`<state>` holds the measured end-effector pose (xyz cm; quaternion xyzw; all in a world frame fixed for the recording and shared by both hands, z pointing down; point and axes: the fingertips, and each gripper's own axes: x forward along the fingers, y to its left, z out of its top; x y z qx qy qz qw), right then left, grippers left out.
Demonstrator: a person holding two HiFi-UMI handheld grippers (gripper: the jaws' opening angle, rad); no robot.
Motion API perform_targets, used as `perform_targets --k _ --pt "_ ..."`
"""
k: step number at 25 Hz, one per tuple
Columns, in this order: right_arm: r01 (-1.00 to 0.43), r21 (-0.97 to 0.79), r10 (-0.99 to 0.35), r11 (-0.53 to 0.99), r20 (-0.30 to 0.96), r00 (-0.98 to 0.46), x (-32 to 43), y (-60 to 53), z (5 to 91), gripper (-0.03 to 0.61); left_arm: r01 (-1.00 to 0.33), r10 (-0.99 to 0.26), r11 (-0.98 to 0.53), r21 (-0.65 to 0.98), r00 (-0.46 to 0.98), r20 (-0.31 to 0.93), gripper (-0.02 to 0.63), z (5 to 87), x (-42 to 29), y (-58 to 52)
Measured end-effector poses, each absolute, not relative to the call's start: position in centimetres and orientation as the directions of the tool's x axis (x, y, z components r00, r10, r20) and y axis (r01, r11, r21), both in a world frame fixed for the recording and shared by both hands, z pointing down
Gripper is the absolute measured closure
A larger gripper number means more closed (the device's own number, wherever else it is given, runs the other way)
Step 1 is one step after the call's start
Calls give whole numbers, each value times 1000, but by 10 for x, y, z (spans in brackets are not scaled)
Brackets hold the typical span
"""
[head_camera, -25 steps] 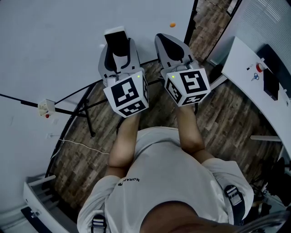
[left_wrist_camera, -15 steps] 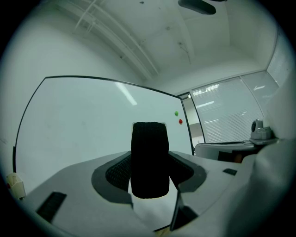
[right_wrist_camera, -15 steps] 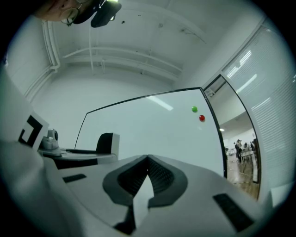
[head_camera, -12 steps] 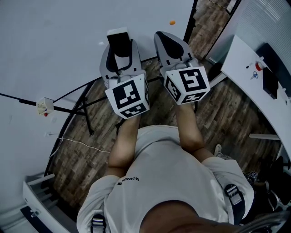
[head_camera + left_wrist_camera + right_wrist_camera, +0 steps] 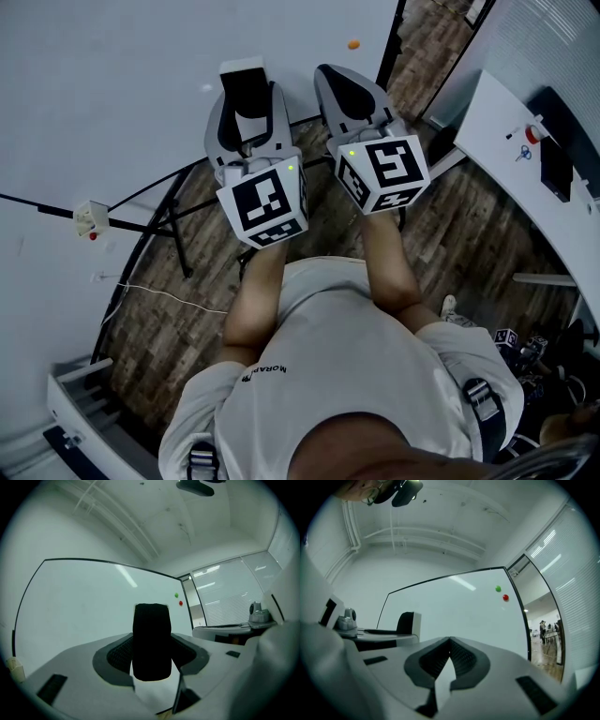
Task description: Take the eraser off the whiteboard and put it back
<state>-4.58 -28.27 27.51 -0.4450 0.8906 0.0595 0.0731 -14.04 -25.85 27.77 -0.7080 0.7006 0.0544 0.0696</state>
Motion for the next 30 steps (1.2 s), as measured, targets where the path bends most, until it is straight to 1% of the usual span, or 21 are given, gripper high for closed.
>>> perform_targets --k 30 --pt "-803 43 -785 594 -190 -590 -44 -282 273 566 -1000 -983 3 4 -4 -182 388 271 -144 -264"
